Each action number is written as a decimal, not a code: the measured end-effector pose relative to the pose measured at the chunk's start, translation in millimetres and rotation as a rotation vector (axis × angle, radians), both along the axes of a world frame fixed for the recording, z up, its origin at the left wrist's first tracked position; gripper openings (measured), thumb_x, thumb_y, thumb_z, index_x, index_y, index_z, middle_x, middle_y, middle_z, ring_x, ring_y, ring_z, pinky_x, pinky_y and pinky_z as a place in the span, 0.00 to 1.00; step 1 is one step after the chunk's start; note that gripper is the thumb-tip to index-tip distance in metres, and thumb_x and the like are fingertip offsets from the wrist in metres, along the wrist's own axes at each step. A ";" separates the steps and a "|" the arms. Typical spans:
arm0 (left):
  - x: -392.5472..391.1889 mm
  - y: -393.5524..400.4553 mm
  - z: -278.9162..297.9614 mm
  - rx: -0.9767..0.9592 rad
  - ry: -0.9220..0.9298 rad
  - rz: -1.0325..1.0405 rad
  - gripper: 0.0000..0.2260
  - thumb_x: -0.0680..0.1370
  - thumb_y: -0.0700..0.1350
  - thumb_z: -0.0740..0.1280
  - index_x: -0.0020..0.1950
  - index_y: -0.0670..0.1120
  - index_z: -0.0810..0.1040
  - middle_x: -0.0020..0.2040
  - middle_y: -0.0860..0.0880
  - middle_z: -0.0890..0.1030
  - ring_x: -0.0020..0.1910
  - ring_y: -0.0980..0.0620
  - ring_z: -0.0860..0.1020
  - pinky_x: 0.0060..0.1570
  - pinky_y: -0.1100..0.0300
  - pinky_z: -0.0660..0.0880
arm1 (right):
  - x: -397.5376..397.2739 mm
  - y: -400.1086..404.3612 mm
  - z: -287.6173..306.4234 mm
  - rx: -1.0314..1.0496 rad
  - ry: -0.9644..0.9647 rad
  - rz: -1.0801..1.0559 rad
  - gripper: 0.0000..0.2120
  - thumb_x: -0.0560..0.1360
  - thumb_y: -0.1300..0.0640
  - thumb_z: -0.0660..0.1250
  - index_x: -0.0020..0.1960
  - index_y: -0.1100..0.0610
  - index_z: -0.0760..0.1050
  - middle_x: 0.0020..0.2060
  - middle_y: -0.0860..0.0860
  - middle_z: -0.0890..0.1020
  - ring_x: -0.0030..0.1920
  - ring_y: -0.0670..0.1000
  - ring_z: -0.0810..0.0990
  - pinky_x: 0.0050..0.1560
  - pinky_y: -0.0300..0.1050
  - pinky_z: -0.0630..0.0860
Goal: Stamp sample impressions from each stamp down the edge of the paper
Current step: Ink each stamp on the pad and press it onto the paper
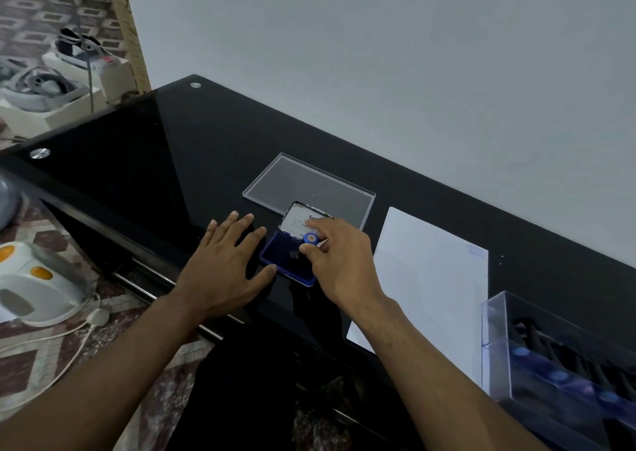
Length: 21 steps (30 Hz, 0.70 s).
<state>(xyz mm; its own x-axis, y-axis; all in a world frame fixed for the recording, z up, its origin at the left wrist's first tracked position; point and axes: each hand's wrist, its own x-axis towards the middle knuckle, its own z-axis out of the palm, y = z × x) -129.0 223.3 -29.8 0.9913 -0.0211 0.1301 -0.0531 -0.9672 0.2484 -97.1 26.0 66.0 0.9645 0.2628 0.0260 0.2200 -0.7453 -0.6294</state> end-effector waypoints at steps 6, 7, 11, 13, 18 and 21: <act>7.6 -29.9 21.9 -0.039 -0.036 -0.073 0.37 0.77 0.71 0.49 0.80 0.50 0.61 0.81 0.46 0.58 0.81 0.46 0.51 0.80 0.46 0.48 | -9.5 -50.2 9.5 0.032 -0.144 -0.098 0.10 0.75 0.56 0.72 0.56 0.52 0.82 0.50 0.47 0.80 0.49 0.47 0.79 0.51 0.39 0.79; 9.7 -38.8 25.7 -0.047 -0.041 -0.089 0.37 0.77 0.71 0.50 0.80 0.50 0.61 0.81 0.46 0.58 0.81 0.47 0.51 0.80 0.47 0.48 | -10.4 -61.7 12.6 0.037 -0.164 -0.111 0.08 0.75 0.56 0.73 0.54 0.52 0.82 0.48 0.46 0.79 0.47 0.47 0.79 0.50 0.39 0.77; 19.2 -82.8 40.7 -0.095 -0.084 -0.176 0.35 0.78 0.70 0.52 0.79 0.51 0.63 0.81 0.47 0.60 0.81 0.47 0.53 0.79 0.48 0.51 | -12.9 -109.8 19.8 0.059 -0.167 -0.216 0.10 0.75 0.55 0.72 0.56 0.52 0.82 0.49 0.48 0.82 0.45 0.47 0.81 0.51 0.43 0.79; 26.1 -106.6 46.4 -0.122 -0.089 -0.224 0.34 0.78 0.69 0.53 0.78 0.52 0.63 0.81 0.48 0.60 0.80 0.48 0.53 0.79 0.48 0.54 | -13.9 -133.6 22.5 0.081 -0.169 -0.286 0.12 0.75 0.56 0.72 0.59 0.52 0.81 0.51 0.49 0.83 0.46 0.47 0.81 0.53 0.46 0.80; 48.3 -167.0 49.9 -0.131 -0.046 -0.316 0.34 0.78 0.70 0.50 0.80 0.53 0.59 0.82 0.50 0.54 0.82 0.49 0.48 0.79 0.48 0.46 | -10.4 -186.0 26.7 0.097 -0.222 -0.406 0.02 0.73 0.59 0.73 0.46 0.54 0.83 0.42 0.46 0.82 0.43 0.49 0.82 0.46 0.53 0.80; 60.8 -197.8 47.9 -0.124 -0.050 -0.365 0.34 0.78 0.70 0.48 0.80 0.53 0.60 0.82 0.51 0.55 0.82 0.49 0.49 0.76 0.53 0.42 | -1.2 -212.5 25.0 0.062 -0.255 -0.459 0.01 0.73 0.59 0.74 0.44 0.54 0.83 0.41 0.46 0.81 0.41 0.48 0.82 0.47 0.51 0.80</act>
<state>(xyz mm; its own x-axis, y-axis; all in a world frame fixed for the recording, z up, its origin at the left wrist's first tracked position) -68.2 25.5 18.1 0.9139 -0.3521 0.2020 -0.4032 -0.8454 0.3504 -98.3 -186.5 91.0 0.9410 -0.1945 0.2770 0.0319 -0.7638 -0.6447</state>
